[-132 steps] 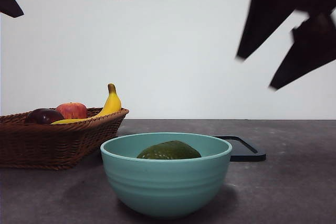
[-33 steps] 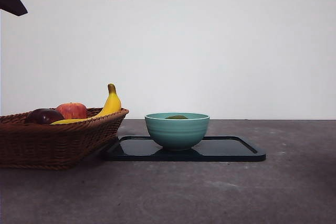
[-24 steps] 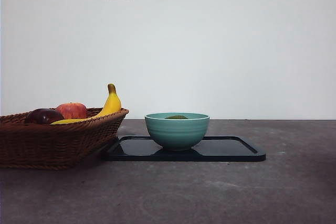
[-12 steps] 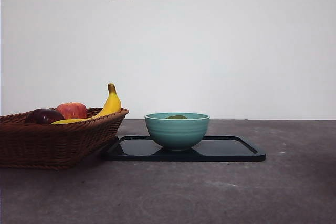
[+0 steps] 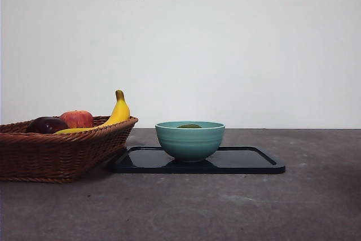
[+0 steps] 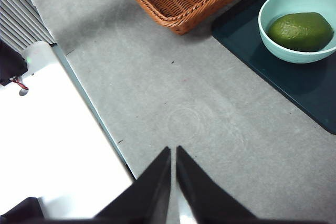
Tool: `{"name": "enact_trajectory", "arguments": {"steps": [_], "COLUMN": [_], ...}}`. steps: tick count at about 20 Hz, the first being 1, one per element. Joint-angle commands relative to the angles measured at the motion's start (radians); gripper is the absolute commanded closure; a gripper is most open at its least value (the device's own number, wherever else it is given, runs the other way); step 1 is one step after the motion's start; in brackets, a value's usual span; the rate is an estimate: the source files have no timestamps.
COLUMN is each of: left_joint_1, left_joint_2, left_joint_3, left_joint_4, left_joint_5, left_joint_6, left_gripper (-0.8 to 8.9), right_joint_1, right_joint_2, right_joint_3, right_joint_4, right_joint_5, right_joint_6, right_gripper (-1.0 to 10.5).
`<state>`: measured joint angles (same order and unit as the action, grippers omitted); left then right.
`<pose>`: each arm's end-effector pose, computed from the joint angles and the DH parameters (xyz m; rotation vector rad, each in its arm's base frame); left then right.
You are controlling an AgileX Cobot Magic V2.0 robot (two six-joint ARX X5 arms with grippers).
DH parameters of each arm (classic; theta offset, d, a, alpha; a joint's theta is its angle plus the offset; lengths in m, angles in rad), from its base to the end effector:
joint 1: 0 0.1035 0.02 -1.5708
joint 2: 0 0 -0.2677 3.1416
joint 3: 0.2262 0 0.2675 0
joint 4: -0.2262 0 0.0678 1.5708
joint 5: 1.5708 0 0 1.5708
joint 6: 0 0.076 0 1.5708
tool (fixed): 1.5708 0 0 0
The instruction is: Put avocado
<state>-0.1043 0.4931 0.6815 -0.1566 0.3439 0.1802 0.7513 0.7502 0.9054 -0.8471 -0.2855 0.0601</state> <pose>0.1647 -0.0430 0.3424 0.1810 -0.0721 -0.4441 0.1175 0.1391 0.2958 -0.1143 0.7323 0.9713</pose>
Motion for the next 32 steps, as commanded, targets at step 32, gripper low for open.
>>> {"name": "enact_trajectory", "arguments": {"steps": [32], "left_joint_1": [0.131], "left_joint_2": [-0.49], "left_joint_3": [-0.67], "left_joint_4": [-0.024], "left_joint_5": [-0.195], "left_joint_6": [-0.036], "left_gripper": [8.04], "right_joint_1": [0.008], "right_joint_2": [0.005], "right_joint_3": [0.008], "right_joint_4": [0.01], "right_joint_5": [-0.002], "right_joint_6": [0.01], "right_gripper": [9.4]}}
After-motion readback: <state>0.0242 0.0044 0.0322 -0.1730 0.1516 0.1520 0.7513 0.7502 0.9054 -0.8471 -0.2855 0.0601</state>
